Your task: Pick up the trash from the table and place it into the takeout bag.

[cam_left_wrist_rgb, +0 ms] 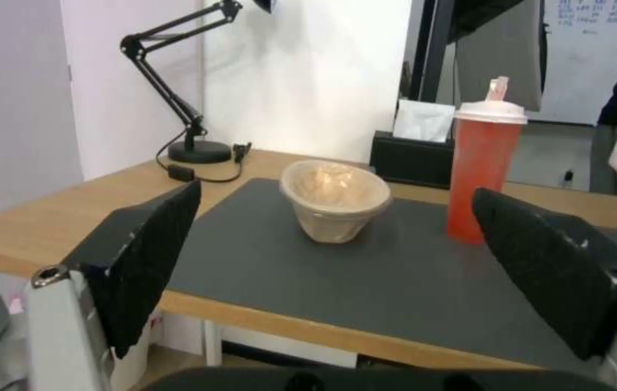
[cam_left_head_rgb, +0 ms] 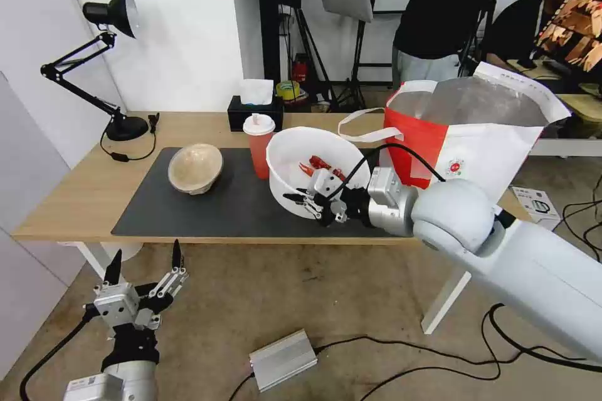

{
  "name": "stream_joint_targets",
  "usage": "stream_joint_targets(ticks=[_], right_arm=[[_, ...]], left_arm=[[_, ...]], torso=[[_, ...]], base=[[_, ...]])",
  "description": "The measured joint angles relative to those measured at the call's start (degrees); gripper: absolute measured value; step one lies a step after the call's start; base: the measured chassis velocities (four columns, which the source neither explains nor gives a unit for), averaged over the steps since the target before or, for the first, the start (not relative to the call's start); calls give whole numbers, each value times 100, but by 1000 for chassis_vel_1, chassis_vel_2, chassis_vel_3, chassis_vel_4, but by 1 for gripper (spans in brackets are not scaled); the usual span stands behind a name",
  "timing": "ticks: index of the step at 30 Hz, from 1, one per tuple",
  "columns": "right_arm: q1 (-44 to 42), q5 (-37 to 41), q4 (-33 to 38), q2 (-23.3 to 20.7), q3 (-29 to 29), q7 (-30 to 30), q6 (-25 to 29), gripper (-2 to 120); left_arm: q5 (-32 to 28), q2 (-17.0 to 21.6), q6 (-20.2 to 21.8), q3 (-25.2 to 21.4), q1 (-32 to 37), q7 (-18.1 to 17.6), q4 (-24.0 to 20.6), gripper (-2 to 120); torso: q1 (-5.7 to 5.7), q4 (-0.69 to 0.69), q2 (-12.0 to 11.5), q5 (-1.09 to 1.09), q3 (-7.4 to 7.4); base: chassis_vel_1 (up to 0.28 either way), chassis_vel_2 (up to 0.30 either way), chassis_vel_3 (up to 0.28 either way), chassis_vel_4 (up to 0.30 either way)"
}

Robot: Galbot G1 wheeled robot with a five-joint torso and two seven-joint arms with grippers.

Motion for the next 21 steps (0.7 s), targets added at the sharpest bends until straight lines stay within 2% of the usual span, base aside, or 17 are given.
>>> stream_joint_targets(ticks=[10,21], right_arm=[[-456,-9,522,-257,223,-44,-4,0],[-391,70,738,-449,366,-70,-3,0]], left_arm=[[15,-1,-3,-10,11,-3,-47,100],[15,-3,-13,-27,7,-9,-73,100]], torso=[[0,0,0,0,0],[0,0,0,0,0]], base=[[0,0,0,0],[0,0,0,0]])
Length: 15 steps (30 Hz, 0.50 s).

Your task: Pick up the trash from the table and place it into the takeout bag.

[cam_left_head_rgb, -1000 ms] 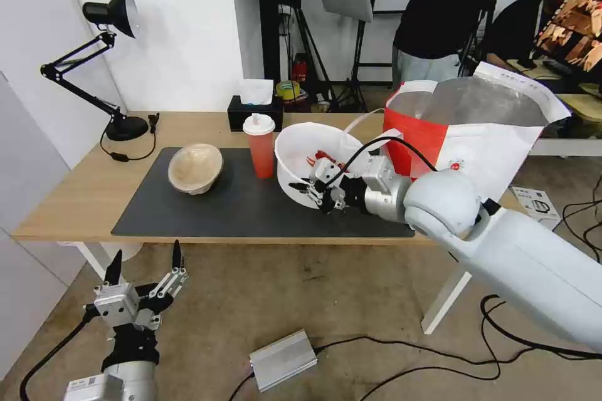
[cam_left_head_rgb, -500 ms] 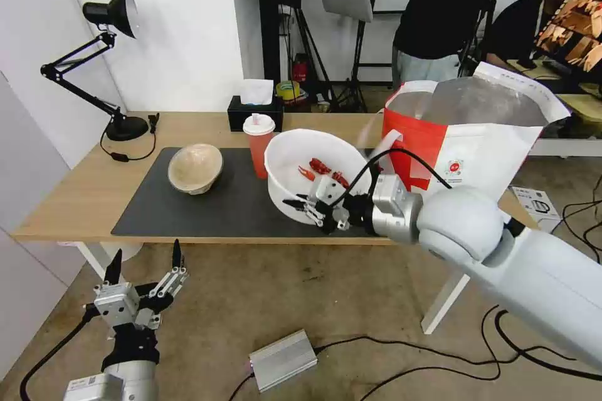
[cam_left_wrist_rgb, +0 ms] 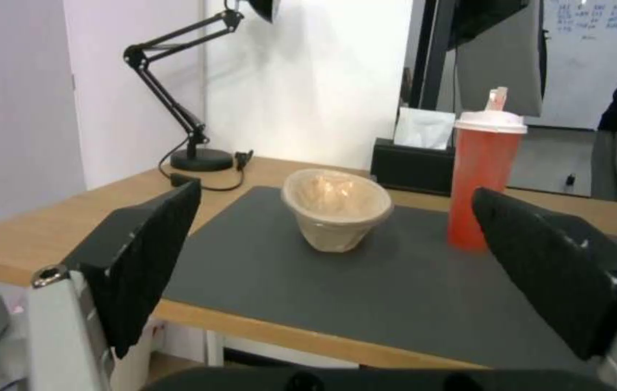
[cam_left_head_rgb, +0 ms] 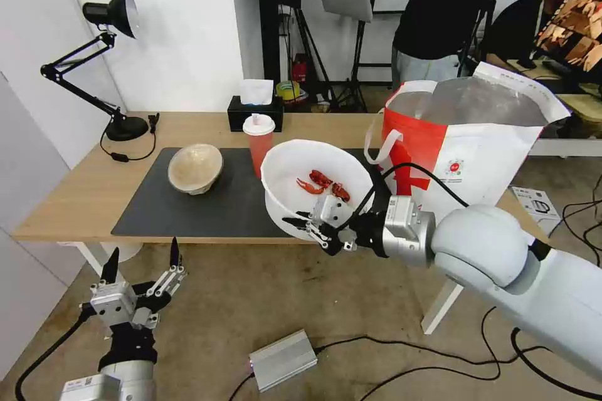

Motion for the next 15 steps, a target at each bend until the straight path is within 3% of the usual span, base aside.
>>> stream_joint_targets(ticks=[15], right_arm=[[557,460,27,-239,300,0,1,0]], left_arm=[[-8,-2,-14,-11,4,-7,-21,100]], torso=[[0,0,0,0,0]], base=[[0,0,0,0]])
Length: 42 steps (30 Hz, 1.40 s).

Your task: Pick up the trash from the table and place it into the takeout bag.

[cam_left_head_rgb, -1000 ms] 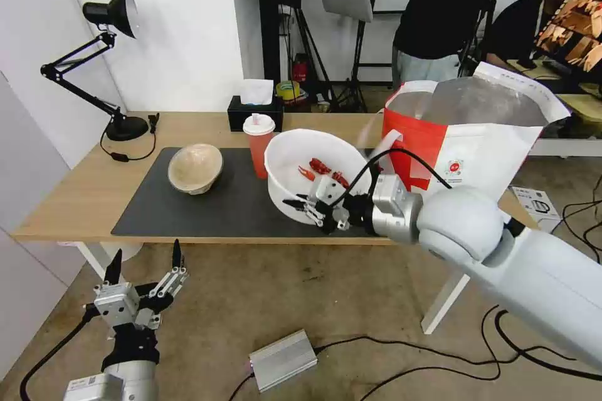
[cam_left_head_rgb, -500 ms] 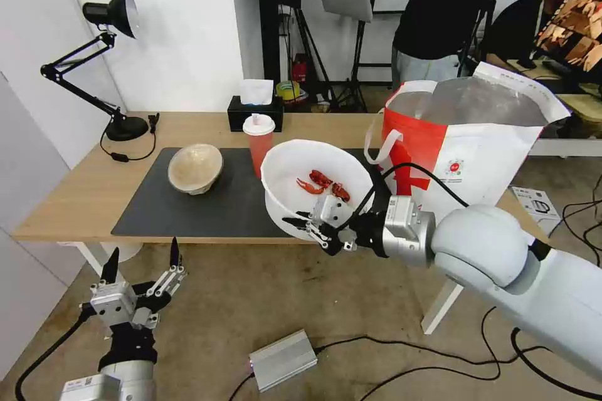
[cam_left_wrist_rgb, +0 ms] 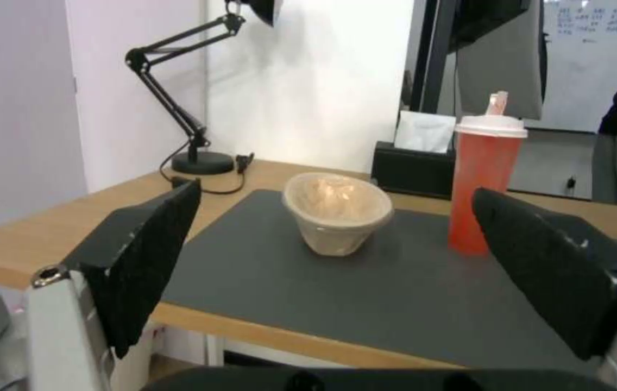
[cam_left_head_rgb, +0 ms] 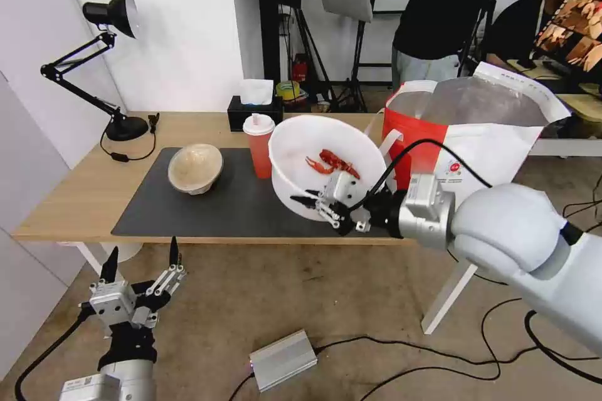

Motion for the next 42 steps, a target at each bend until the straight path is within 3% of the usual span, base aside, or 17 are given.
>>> stream_joint_targets(ticks=[18,42], right_arm=[[1251,210,-665,251,-288,40,-20,0],[2604,352,-2240,613,-698,7,-112,0]], left_arm=[[5,-2,-6,18,-25,-3,59,100],[-57,2,-150,43,-49,-11,126,100]], torso=[[0,0,-1,0,0],[0,0,-1,0,0]], base=[[0,0,0,0],[0,0,0,0]])
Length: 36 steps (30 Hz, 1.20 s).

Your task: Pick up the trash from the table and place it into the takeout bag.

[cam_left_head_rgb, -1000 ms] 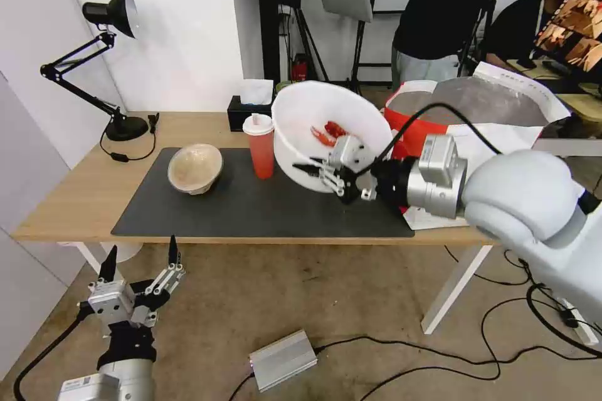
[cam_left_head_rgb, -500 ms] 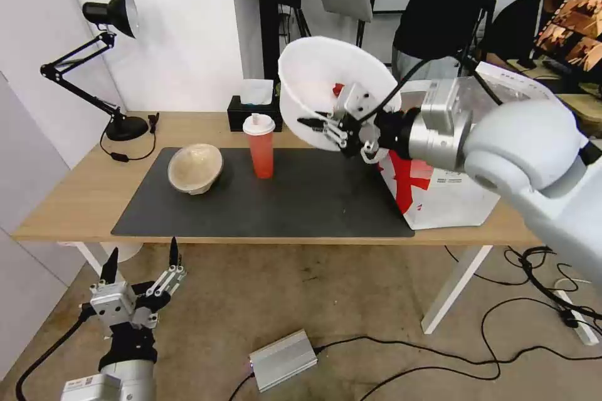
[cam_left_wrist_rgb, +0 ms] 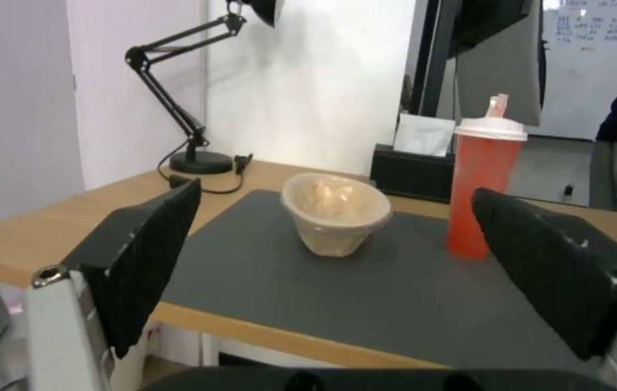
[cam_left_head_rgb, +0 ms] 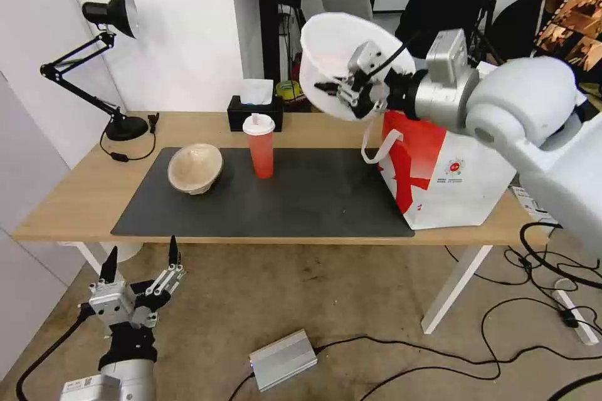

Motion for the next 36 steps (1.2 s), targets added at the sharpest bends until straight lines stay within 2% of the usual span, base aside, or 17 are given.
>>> stream_joint_targets(ticks=[8,23,32,36], right_arm=[[369,-6,-604,94,-71,-33,-2,0],[662,-31,-1322,53,-159,-54,-4,0],[593,-102,-1609,-5,-105,-55,-6,0],[275,-191,-1635,-85,22,-53,-6,0]], left_arm=[[1,2,-2,23,-38,0,14,100],[-13,3,-31,48,-35,0,-10,100],[-25,8,-48,51,-21,0,-20,100],[-27,9,-48,75,-35,0,-6,100]], torso=[[0,0,1,0,0],[0,0,1,1,0],[0,0,1,0,0],[0,0,1,1,0]], base=[[0,0,0,0],[0,0,0,0],[0,0,0,0],[0,0,0,0]])
